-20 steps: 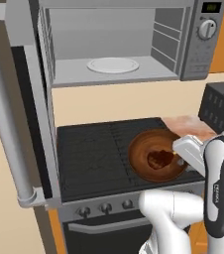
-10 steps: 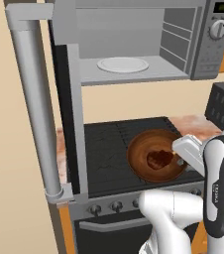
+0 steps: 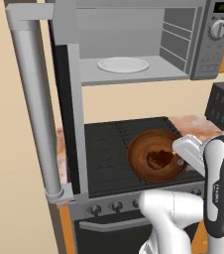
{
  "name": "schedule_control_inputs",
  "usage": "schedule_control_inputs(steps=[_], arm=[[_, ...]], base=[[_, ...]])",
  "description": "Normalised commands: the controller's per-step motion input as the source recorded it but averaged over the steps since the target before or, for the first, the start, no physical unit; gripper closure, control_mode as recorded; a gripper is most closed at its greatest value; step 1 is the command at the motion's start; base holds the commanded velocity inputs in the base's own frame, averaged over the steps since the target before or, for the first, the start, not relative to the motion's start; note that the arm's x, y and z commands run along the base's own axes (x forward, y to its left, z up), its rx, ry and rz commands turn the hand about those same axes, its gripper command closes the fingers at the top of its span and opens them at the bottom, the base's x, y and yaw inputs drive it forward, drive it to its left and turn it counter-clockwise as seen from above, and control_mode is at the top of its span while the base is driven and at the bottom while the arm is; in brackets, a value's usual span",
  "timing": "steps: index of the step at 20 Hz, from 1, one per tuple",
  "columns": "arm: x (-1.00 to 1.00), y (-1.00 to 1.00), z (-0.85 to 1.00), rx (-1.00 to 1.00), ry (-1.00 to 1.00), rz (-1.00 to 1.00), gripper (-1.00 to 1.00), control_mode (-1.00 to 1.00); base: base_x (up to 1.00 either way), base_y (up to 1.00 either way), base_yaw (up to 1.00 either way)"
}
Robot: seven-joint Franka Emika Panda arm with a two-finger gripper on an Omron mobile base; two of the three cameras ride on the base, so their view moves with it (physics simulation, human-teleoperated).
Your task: Remove the orange from the bowl and place it on the small plate. Then place the bowl with only the steak in the microwave, close the door, and press the start button to microwave the steak.
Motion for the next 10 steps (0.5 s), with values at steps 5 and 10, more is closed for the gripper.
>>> schedule_control_inputs(steps=[5, 10], arm=[[0.0, 0.0, 0.0, 0.0, 0.0, 0.0, 1.0, 1.0], [0.0, 0.01, 0.0, 0.0, 0.0, 0.0, 1.0, -1.0]], base=[[0.0, 0.15, 0.0], [0.0, 0.08, 0.0]])
